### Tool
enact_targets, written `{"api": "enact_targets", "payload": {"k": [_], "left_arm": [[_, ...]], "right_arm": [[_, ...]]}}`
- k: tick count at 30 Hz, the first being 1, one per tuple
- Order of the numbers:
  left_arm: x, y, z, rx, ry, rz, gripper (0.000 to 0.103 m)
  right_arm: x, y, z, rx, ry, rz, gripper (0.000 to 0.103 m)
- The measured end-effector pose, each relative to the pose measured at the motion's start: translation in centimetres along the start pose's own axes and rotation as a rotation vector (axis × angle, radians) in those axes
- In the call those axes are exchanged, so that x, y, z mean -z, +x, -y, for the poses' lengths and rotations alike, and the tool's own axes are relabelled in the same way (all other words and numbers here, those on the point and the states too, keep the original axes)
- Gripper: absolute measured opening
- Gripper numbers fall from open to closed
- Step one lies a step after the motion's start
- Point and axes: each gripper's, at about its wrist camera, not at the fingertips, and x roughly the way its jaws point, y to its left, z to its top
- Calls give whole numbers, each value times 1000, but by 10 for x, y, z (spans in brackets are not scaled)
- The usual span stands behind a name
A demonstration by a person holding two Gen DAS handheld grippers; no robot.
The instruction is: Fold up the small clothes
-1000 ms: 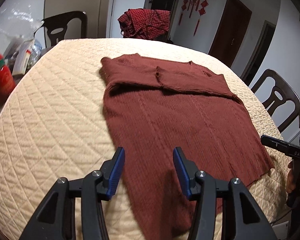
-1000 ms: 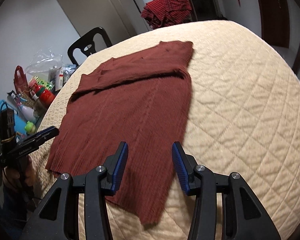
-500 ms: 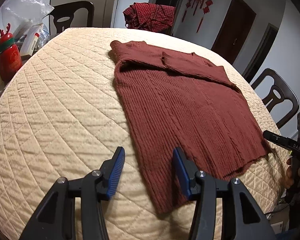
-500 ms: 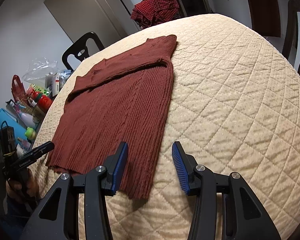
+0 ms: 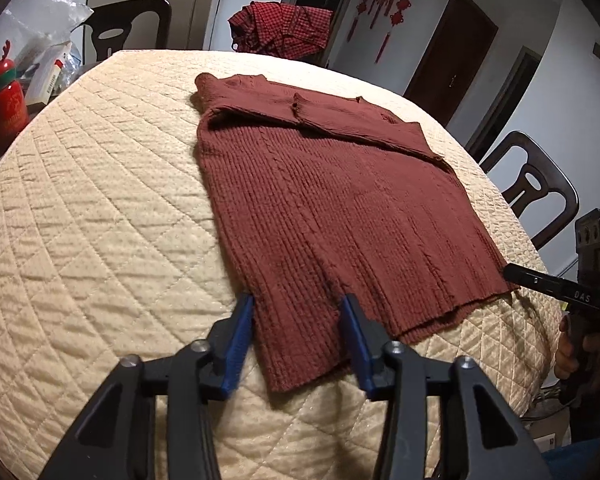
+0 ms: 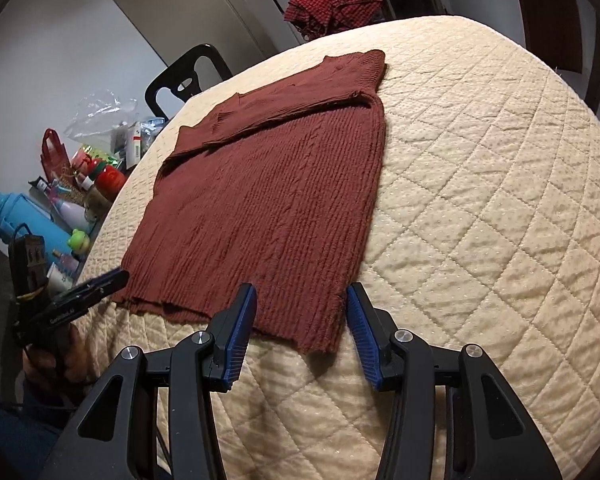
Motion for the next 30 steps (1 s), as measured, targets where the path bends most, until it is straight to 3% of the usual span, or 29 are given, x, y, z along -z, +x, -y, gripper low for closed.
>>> {"api": "enact_targets", "payload": {"k": [7, 12, 17, 22, 27, 28, 29, 30], "left_arm": [[2, -3, -9, 21, -41, -2, 32], [5, -6, -18, 83, -116, -21, 32], [6, -6, -32, 164, -227, -49, 32], [13, -9, -35, 210, -283, -68, 32], [5, -1, -30, 219, -273, -57, 32], [3, 0, -29, 217, -269, -50, 27], [2, 2, -27, 212, -260, -49, 11], [2, 5, -26, 215, -253, -59, 9]], "right_arm": [[1, 3, 5, -76, 68, -10, 44], [4, 2, 10, -91, 104, -12, 28], [0, 7, 10, -110, 117, -10, 19], [4, 7, 9, -119, 109, -26, 16], [1, 13, 9, -125, 113, -12, 11], [1, 13, 9, -122, 110, -8, 10], [0, 14, 9, -124, 107, -2, 9], [-1, 14, 9, -126, 107, 0, 9]]}}
